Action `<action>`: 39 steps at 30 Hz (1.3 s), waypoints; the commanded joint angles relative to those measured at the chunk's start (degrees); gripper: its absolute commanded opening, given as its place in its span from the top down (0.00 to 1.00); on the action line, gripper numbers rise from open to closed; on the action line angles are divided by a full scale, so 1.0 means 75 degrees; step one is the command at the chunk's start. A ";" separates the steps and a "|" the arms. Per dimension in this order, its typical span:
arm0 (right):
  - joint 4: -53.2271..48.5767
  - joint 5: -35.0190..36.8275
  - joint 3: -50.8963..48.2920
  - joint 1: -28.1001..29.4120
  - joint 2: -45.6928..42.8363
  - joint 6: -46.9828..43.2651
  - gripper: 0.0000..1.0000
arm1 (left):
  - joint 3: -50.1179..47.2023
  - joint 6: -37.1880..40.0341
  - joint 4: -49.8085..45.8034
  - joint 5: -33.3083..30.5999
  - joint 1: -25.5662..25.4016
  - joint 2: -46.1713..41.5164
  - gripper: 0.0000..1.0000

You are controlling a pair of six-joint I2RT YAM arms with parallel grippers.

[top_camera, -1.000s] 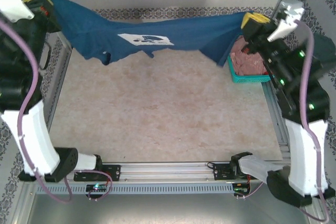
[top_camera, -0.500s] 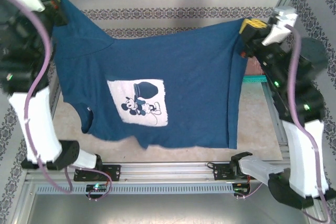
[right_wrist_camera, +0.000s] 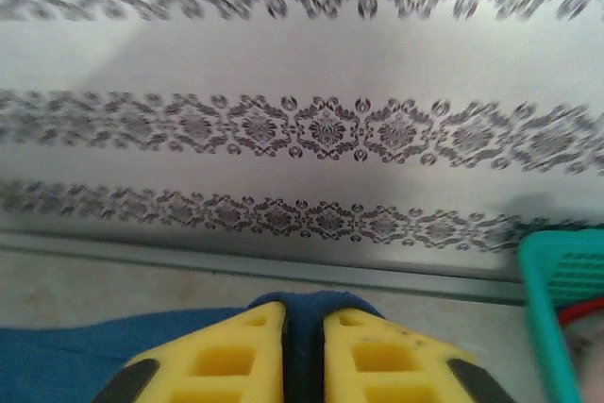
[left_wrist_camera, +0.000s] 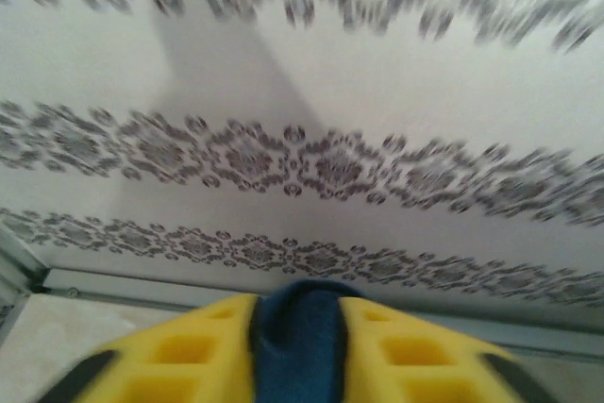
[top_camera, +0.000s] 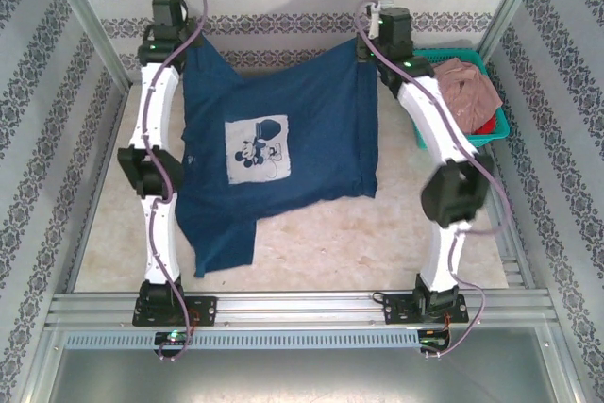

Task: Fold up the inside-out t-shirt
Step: Flatten out the T-shirt at the center of the table, then smooth out the T-shirt at the center of the table.

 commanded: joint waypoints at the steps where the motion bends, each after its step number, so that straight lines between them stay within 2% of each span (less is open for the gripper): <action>1: -0.0728 0.0173 0.1596 -0.0070 0.0931 0.0101 0.69 | 0.0569 -0.0440 0.0671 0.0132 0.0102 0.0331 0.52; 4: -0.1067 -0.0074 0.1267 0.0032 0.0766 -0.0025 0.59 | 0.0372 -0.0603 0.0153 0.0088 0.0111 0.0106 0.32; 8: -0.1105 0.0089 -0.1048 0.0234 -0.0573 -0.0134 0.50 | -0.0685 -0.1214 -0.0873 -0.0154 0.0123 -0.0798 0.23; 9: -0.1107 0.0061 -0.1848 0.0262 -0.1039 -0.0049 0.49 | -0.1379 -0.1517 -0.0974 -0.0078 0.0112 -0.1225 0.23; 11: -0.1110 0.0054 -0.3395 0.0349 -0.1923 0.0249 0.48 | -0.3442 -0.2121 -0.0336 0.0543 0.0091 -0.2348 0.23; 13: -0.1197 0.0065 -0.4943 0.0465 -0.2765 0.0646 0.46 | -0.6210 -0.2810 0.1156 0.1226 -0.0064 -0.3786 0.22; 16: -0.1498 0.0015 -0.6557 0.0519 -0.3522 0.1171 0.40 | -0.9691 -0.3776 0.3078 0.1984 -0.0458 -0.5612 0.21; 18: -0.1787 0.0127 -0.7221 0.0590 -0.3747 0.1341 0.40 | -1.1307 -0.4339 0.3625 0.2256 -0.0713 -0.6425 0.20; 21: -0.1856 0.0347 -0.7992 0.0745 -0.3806 0.1602 0.40 | -1.2903 -0.4406 0.3608 0.2556 -0.1185 -0.7238 0.19; 25: -0.1293 -0.0193 -0.8252 0.0704 -0.3294 0.1942 0.43 | -1.3717 -0.3969 0.3066 0.2787 -0.1877 -0.7385 0.18; 30: -0.1037 -0.0203 -0.8016 0.0708 -0.2613 0.2039 0.49 | -1.4414 -0.3780 0.3093 0.2744 -0.1981 -0.7108 0.18; 33: -0.1343 0.0241 -0.7794 0.0642 -0.2293 0.2031 0.57 | -1.4579 -0.3747 0.3137 0.2834 -0.1981 -0.6789 0.18; 36: -0.1382 0.0259 -0.7837 0.0450 -0.2189 0.2046 0.67 | -1.4845 -0.3739 0.3311 0.2932 -0.1987 -0.6615 0.18; 39: -0.1457 0.0471 -0.7860 0.0277 -0.2180 0.1987 0.76 | -1.5042 -0.3680 0.3281 0.2599 -0.1952 -0.6459 0.18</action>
